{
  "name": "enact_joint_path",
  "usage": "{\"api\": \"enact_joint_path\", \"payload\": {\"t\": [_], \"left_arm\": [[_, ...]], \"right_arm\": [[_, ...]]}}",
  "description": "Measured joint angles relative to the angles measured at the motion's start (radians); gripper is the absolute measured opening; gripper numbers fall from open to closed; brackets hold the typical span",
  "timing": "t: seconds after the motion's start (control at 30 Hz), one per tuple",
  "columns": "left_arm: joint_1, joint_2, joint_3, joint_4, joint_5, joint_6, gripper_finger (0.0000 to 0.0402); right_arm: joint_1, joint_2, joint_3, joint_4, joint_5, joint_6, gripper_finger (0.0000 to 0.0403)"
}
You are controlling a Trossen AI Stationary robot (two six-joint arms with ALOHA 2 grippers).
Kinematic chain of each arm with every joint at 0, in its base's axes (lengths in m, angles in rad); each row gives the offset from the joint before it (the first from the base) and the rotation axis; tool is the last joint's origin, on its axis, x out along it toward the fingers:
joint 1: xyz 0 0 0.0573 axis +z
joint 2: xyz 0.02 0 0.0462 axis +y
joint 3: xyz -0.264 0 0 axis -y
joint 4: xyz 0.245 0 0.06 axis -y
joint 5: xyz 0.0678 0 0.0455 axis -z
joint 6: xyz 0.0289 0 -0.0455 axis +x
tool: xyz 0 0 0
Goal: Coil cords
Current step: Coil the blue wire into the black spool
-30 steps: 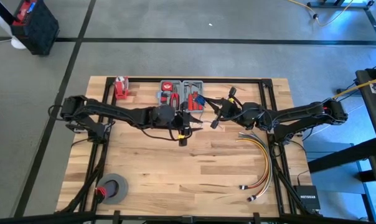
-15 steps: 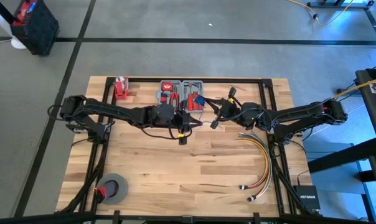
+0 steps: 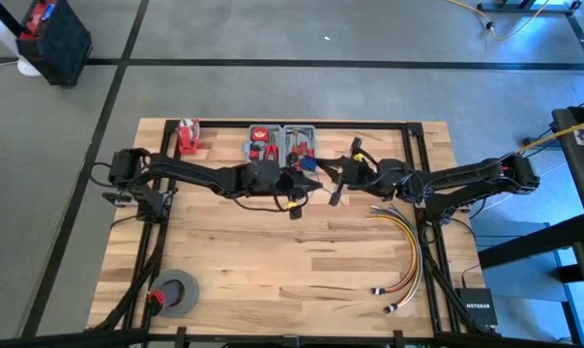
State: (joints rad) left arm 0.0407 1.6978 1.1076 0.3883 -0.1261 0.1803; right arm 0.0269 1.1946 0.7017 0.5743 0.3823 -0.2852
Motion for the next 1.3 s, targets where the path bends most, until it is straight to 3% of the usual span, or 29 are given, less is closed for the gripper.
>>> {"api": "enact_joint_path", "payload": {"t": [0.23,0.37,0.57,0.87,1.07,1.3], "left_arm": [[0.037,-0.022,0.005,-0.169,-0.100,0.040,0.0002],[0.043,-0.030,0.005,-0.210,-0.104,0.056,0.0001],[0.023,-0.026,0.002,-0.142,-0.111,0.039,0.0001],[-0.019,-0.020,-0.003,0.157,-0.052,0.038,0.0001],[0.016,-0.008,-0.003,0.147,-0.123,0.039,0.0002],[0.040,0.018,-0.002,0.049,-0.127,0.053,0.0003]], "right_arm": [[0.036,-0.042,-0.003,-0.043,0.020,-0.015,0.0005],[0.078,-0.071,-0.003,-0.061,0.049,-0.041,0.0005],[0.090,-0.087,-0.003,-0.067,0.078,-0.047,0.0005],[0.079,-0.009,0.003,0.042,0.044,-0.054,0.0005],[0.076,-0.007,0.013,0.041,0.019,-0.049,0.0005],[0.076,-0.023,0.014,0.020,0.035,-0.056,0.0005]]}}
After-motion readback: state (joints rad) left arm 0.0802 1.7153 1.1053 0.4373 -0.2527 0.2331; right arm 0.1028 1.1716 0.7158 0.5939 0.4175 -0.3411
